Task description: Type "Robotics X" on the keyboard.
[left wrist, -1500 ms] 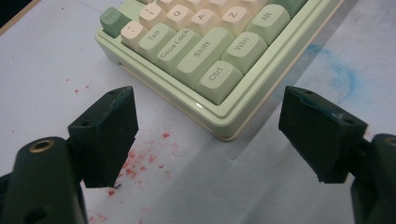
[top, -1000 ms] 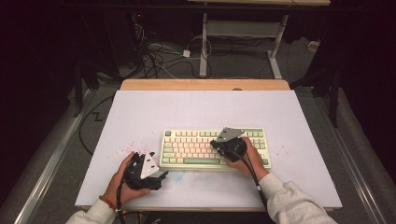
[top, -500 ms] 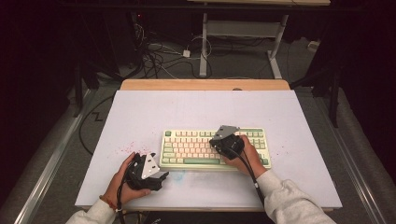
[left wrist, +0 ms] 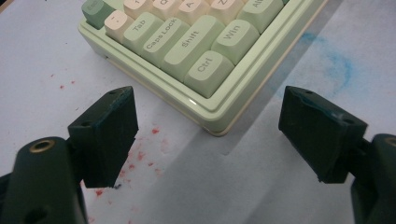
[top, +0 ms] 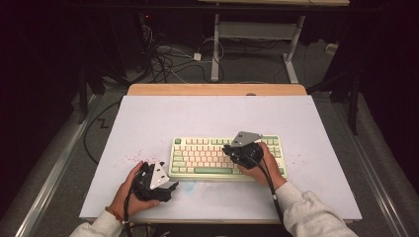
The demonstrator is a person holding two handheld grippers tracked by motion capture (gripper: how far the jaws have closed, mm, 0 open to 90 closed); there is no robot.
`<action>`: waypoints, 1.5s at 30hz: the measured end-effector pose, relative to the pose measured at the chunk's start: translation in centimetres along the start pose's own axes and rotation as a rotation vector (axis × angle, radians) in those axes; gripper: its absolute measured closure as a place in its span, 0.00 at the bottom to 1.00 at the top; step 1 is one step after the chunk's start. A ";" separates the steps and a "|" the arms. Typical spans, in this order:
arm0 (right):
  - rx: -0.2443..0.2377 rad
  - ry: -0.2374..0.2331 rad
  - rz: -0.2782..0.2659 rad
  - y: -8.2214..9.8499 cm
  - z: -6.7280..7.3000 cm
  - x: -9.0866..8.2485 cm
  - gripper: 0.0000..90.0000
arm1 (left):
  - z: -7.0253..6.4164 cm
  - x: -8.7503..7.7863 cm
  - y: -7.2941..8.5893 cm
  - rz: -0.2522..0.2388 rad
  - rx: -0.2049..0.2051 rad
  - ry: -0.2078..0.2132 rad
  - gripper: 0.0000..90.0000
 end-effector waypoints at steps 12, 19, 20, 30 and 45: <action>-0.021 0.008 -0.103 -0.2 0.6 -2.4 0.62 | 0.1 -0.1 0.0 0.000 -0.002 -0.006 0.21; -0.023 0.040 -0.123 0.0 0.5 -3.1 0.42 | 0.1 -0.2 0.0 0.000 -0.007 -0.002 0.21; -0.015 0.047 -0.131 0.0 0.4 -3.3 0.40 | 0.1 -0.2 0.0 -0.001 -0.013 -0.001 0.21; 0.001 0.102 -0.170 0.8 -0.3 -5.1 0.31 | 0.3 -0.4 -0.1 -0.019 -0.040 0.006 0.23; 0.041 0.171 -0.192 3.7 -1.7 -7.8 0.28 | 0.3 -1.2 -0.7 -0.072 -0.063 0.025 0.23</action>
Point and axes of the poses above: each handheld gripper's, and its own axes: x roughly forward along the jaws, y roughly out of its underside, z roughly to its left, the point moved 10 cm from there along x, roughly forward along the jaws, and after that the axes turned 11 degrees about z, right-handed, at the moved point
